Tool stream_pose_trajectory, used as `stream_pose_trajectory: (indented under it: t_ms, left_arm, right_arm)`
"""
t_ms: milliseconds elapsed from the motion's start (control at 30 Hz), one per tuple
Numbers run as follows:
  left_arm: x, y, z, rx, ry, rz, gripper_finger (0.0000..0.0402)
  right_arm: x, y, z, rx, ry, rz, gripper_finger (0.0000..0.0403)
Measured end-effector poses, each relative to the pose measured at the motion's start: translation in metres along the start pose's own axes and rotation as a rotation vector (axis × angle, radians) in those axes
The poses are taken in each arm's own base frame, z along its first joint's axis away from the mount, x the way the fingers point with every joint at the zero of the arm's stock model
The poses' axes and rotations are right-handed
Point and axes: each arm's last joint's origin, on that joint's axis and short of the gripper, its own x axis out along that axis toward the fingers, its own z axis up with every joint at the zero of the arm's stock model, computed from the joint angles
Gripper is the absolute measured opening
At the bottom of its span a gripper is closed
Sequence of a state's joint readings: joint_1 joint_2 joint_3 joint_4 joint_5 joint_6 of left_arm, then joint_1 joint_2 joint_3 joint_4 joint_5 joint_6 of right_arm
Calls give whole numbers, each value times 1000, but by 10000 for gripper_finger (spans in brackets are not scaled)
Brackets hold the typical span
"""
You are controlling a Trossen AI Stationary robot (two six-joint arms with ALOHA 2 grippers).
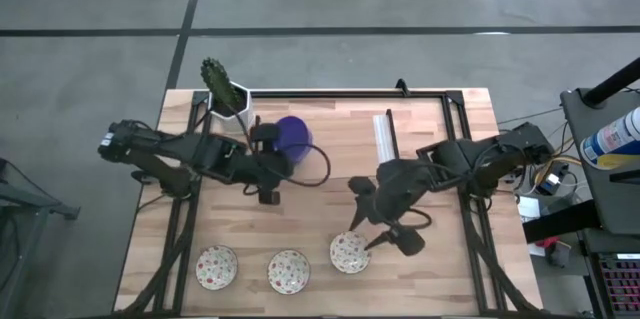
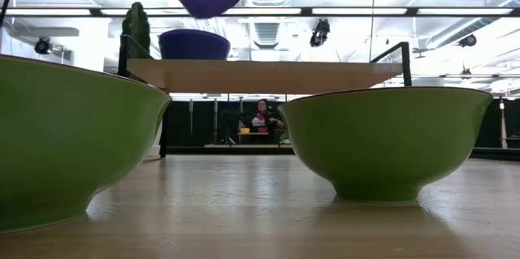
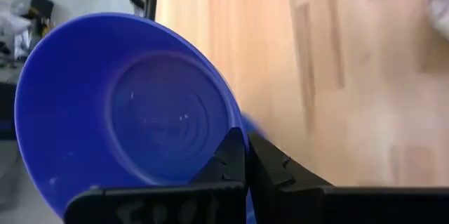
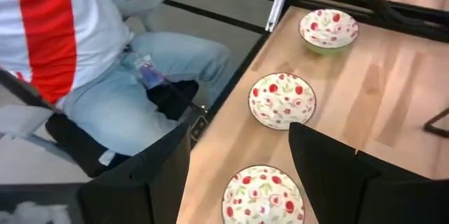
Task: Pick & Place Mini bowls
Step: Stack the blue bowl on the blue bowls on the shelf
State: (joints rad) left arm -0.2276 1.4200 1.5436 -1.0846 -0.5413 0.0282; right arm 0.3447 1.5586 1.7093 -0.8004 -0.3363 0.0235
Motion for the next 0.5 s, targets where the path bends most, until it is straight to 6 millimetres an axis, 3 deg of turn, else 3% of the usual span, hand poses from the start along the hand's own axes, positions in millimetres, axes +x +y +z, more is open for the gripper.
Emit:
stream_pose_trajectory:
  t_ms: [233,500]
  left_arm:
    - [27,7,-5,29,157,-34,0]
    - [38,12,-8,28,242,-89,0]
  right_arm:
    - [6,-1,-6,8,28,5,237]
    - [8,-2,-9,15,40,5,237]
